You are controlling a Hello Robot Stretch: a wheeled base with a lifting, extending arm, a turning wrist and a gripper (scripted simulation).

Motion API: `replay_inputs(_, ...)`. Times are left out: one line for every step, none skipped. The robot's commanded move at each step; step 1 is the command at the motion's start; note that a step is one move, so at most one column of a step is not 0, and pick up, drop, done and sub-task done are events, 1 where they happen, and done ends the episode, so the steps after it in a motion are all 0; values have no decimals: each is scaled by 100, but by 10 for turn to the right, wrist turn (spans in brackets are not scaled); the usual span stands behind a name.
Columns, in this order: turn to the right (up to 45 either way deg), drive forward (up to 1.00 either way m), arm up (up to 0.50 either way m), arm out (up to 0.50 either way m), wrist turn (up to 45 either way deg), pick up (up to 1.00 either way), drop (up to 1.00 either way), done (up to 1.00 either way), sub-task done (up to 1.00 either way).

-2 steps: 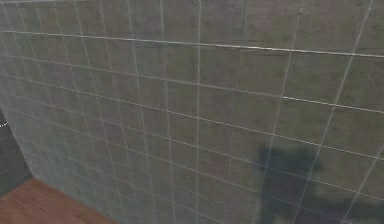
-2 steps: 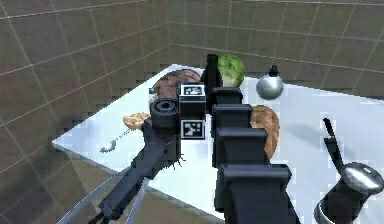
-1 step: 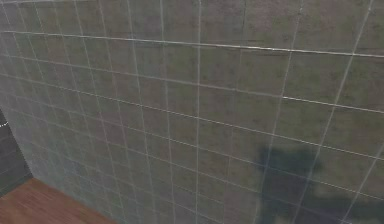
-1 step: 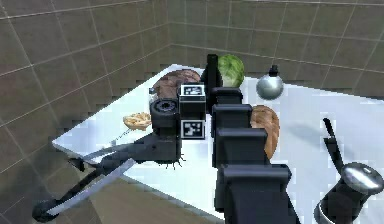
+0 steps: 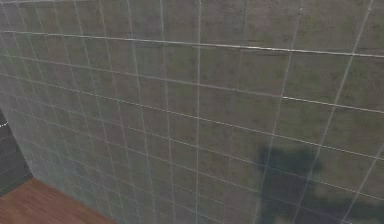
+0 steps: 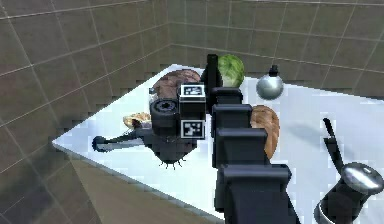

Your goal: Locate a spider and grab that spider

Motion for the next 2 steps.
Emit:
replay_inputs(0, 0, 0, 0, 390, 0, 0, 0, 0)
replay_inputs(0, 0, -16, 0, 0, 0, 0, 0, 0)
